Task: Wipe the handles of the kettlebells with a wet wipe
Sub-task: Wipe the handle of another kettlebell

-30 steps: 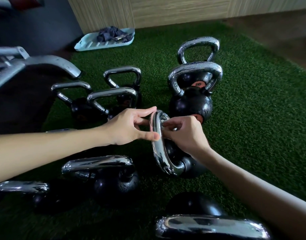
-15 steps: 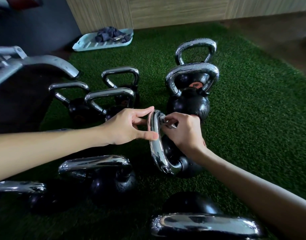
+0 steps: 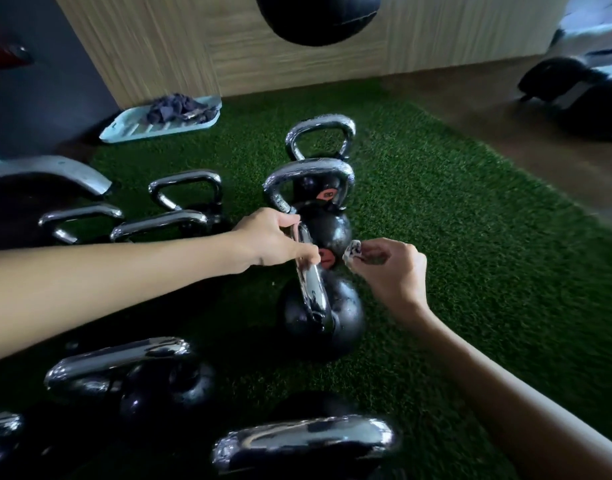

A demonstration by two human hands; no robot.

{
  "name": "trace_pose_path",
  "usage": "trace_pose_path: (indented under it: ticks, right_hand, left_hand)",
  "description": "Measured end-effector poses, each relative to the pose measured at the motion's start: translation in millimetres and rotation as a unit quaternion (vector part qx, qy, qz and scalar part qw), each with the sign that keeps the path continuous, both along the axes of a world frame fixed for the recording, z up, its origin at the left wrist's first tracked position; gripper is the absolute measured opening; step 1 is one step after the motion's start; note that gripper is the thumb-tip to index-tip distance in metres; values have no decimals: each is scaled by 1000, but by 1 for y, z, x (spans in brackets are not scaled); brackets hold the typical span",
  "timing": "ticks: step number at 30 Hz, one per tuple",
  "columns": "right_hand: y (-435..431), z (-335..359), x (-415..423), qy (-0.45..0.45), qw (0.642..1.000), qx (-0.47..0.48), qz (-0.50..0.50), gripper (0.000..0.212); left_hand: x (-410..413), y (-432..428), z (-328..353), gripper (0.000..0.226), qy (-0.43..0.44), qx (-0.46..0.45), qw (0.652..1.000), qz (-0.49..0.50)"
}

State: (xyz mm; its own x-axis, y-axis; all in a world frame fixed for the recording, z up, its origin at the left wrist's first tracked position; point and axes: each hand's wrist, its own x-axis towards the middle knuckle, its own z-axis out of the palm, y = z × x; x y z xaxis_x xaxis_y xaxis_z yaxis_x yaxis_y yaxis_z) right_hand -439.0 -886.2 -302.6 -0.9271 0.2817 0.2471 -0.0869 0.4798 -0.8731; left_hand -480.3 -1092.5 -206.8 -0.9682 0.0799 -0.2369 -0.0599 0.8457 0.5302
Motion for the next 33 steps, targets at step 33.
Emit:
trace_pose_path:
  ticks: [33]
  right_hand:
    - [62,-16,12,-16,995,-99,-31,21]
  left_hand:
    - [-59,5,45,104,-107,-231,862,-439]
